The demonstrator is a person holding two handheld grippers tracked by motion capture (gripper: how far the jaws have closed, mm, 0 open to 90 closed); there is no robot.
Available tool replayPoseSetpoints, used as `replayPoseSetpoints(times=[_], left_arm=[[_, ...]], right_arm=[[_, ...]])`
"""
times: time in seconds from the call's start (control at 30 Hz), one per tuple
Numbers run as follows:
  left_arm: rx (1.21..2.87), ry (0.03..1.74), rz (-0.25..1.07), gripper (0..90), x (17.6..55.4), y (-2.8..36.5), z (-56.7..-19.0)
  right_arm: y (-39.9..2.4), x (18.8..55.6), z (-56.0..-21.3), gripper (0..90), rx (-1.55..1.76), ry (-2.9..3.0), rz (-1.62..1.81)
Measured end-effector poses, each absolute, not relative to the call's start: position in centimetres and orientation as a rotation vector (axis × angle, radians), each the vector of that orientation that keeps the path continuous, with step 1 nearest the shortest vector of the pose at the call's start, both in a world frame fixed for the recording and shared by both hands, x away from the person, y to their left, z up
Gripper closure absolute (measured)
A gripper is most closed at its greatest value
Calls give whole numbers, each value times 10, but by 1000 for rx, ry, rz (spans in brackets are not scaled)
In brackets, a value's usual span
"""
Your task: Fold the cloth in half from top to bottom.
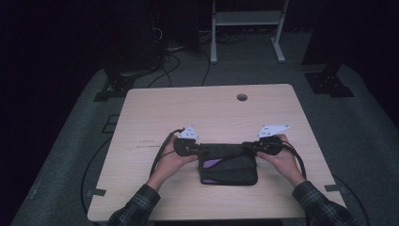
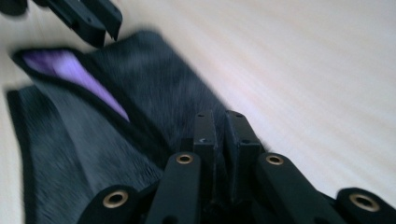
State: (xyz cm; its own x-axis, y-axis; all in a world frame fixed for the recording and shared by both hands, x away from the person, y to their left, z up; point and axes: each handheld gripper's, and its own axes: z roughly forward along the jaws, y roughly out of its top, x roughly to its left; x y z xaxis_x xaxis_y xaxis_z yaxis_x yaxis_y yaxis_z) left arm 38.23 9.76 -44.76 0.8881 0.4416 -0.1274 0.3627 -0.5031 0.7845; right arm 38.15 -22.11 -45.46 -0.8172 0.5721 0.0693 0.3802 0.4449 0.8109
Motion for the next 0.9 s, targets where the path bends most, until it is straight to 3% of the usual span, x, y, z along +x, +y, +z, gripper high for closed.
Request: replayPoseSetpoints(times=[0.27, 0.63, 0.9], left_arm=[[2171, 544, 81, 759, 364, 98, -452], [2193, 480, 29, 728, 324, 109, -454], [2242, 477, 38, 706, 314, 110, -466]], right_arm=[[-220, 374, -465, 833, 810, 2584, 1286], [-227, 328, -457, 830, 716, 2663, 1352], [-230, 302, -467, 821, 642, 2694, 1211]])
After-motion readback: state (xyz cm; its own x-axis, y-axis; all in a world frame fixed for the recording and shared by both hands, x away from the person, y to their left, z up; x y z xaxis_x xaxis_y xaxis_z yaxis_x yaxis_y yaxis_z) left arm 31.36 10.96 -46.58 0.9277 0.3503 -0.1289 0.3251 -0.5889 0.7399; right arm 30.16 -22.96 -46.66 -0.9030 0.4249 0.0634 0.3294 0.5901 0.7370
